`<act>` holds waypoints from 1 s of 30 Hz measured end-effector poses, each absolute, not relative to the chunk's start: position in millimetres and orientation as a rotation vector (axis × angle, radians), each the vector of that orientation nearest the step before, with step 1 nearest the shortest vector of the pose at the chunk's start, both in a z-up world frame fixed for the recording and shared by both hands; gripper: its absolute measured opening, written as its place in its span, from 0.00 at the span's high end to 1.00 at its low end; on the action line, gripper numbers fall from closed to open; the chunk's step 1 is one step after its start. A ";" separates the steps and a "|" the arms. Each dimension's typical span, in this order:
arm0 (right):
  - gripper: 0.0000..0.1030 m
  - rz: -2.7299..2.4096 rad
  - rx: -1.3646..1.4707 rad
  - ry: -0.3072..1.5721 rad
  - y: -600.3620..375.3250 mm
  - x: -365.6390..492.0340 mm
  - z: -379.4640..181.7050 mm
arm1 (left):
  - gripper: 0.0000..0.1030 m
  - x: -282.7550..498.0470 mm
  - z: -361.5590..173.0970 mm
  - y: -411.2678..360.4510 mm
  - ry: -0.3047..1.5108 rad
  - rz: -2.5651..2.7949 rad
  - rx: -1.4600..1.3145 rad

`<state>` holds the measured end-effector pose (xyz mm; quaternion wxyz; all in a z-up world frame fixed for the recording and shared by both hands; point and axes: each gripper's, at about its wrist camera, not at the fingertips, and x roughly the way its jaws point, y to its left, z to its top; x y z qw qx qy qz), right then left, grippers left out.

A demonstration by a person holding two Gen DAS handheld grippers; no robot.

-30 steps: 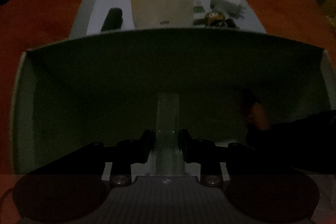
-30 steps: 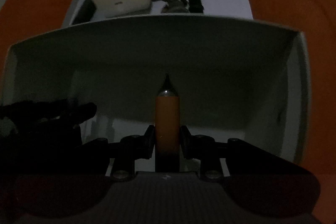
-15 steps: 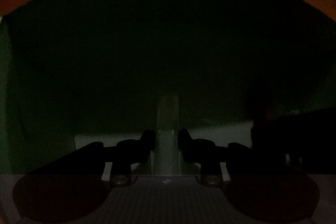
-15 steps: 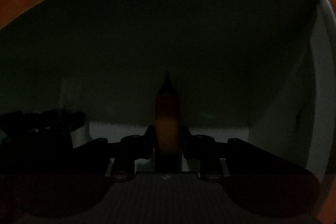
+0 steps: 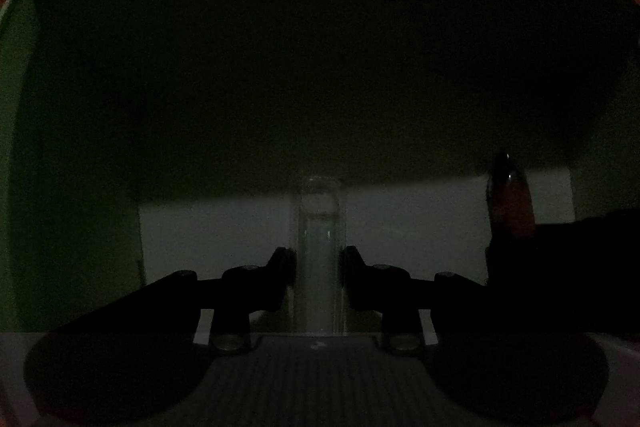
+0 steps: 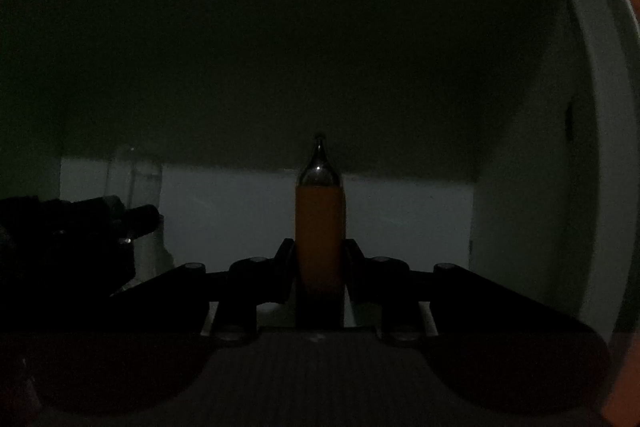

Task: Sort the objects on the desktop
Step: 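Lower both items into the box and open both tools, then raise both open tools out of the box toward the paper sheet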

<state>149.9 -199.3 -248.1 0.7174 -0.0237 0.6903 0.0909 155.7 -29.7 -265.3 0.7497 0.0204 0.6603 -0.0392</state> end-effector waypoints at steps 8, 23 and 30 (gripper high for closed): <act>0.72 0.196 -0.044 1.560 -203.3 146.5 -248.2 | 0.69 154.8 -260.0 -36.6 1.446 -0.088 0.109; 0.71 0.306 0.042 1.359 -211.6 177.7 -138.5 | 0.53 190.8 -159.8 -5.6 1.247 -0.115 -0.067; 0.71 0.312 0.062 1.223 -213.5 219.9 -91.3 | 0.53 260.8 -143.3 28.6 1.207 -0.053 -0.139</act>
